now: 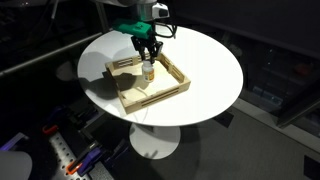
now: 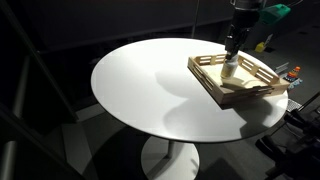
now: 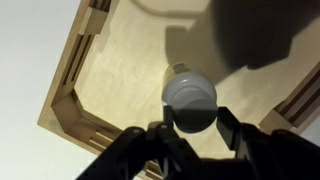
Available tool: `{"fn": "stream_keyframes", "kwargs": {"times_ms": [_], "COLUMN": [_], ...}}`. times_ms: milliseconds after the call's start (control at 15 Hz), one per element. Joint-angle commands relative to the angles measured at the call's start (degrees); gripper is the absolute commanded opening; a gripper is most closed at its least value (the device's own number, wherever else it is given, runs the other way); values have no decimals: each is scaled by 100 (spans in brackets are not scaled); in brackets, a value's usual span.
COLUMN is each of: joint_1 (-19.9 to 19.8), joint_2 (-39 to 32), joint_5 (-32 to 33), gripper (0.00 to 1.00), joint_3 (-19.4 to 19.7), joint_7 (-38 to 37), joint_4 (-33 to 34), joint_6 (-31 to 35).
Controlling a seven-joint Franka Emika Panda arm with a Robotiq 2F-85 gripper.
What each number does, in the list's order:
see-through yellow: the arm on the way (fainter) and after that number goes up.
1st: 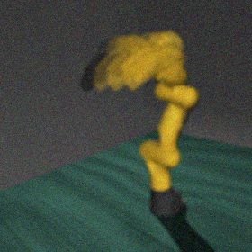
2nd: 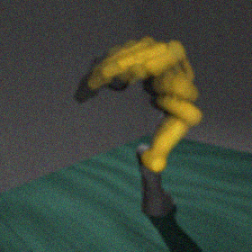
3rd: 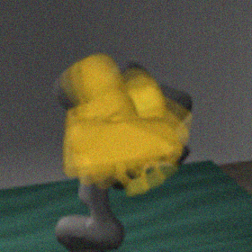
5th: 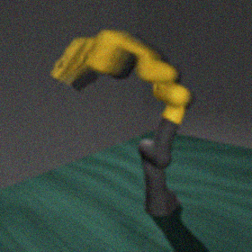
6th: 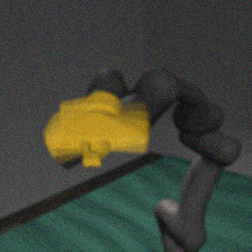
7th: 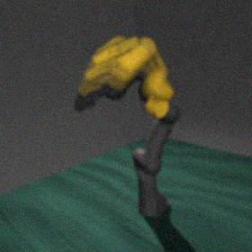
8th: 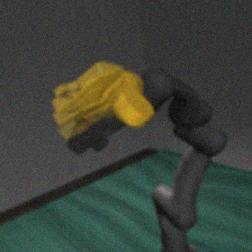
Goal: Remove the lid from the white bottle
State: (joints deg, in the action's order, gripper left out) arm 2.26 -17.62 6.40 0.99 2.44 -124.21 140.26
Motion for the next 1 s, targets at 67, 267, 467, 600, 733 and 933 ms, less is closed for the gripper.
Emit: {"fn": "stream_keyframes", "kwargs": {"times_ms": [67,267,467,600,733,933], "joint_1": [-70,-78,-70,-68,-61,-39], "joint_2": [84,90,156,201,241,314], "joint_5": [426,535,596,608,617,672], "gripper": [59,52,36,41,30,29], "joint_3": [-61,-72,-87,-98,-110,-109], "joint_7": [762,979,1081,1120,1146,1093], "joint_4": [-7,-22,-63,-89,-102,-118], "joint_6": [-56,-38,-41,-36,-44,-51]}}
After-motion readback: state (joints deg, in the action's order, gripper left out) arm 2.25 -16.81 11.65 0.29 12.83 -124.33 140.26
